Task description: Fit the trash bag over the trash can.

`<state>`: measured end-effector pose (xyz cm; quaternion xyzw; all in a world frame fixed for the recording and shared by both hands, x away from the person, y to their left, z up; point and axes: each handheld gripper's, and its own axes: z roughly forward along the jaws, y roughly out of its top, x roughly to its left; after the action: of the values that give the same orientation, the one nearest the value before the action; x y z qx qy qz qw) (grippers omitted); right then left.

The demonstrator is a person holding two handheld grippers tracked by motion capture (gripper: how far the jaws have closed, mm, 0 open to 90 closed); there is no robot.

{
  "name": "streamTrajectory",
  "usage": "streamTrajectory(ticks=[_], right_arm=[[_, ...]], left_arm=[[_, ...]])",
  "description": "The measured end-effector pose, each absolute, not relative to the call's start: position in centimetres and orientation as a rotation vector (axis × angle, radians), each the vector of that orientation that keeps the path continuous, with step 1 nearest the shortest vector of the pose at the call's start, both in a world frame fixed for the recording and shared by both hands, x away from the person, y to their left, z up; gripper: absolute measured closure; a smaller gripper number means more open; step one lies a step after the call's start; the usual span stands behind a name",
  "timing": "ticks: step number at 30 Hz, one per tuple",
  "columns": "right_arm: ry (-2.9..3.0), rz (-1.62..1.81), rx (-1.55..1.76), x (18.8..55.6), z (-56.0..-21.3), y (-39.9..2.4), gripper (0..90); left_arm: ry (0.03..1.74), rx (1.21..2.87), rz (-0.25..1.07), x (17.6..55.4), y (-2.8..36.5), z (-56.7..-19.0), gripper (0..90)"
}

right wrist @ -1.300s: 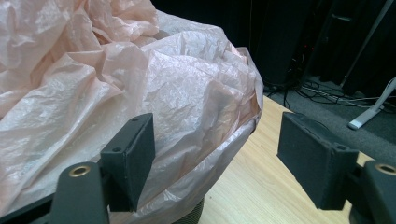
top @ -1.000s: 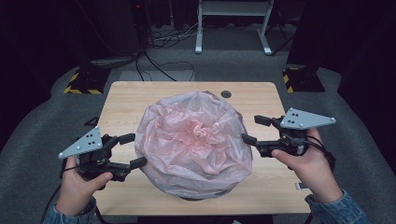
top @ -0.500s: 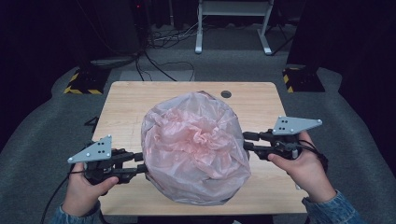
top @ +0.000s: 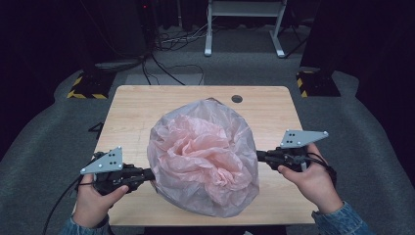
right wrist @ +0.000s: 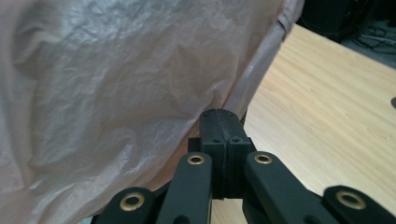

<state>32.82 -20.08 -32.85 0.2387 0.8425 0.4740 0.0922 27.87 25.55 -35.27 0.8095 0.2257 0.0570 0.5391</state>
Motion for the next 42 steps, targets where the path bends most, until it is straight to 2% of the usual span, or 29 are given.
streamTrajectory(ticks=[15, 25, 33, 42], right_arm=[[2.563, 1.354, 0.794, 33.7, -36.4, -19.9, 90.0], [2.588, 1.317, 0.845, 34.6, -38.1, -19.8, 90.0], [2.625, 1.261, 0.898, 35.4, -40.2, -19.9, 90.0], [2.679, 1.205, 0.982, 35.3, -43.6, -20.6, 90.0]], left_arm=[[0.626, 1.98, 0.108, 28.8, 25.6, -38.4, 89.0], [0.667, 2.047, 0.139, 29.2, 25.4, -39.2, 88.9], [0.708, 2.002, 0.066, 29.9, 25.4, -41.4, 88.7], [0.764, 2.04, 0.035, 29.7, 25.9, -44.0, 88.5]])
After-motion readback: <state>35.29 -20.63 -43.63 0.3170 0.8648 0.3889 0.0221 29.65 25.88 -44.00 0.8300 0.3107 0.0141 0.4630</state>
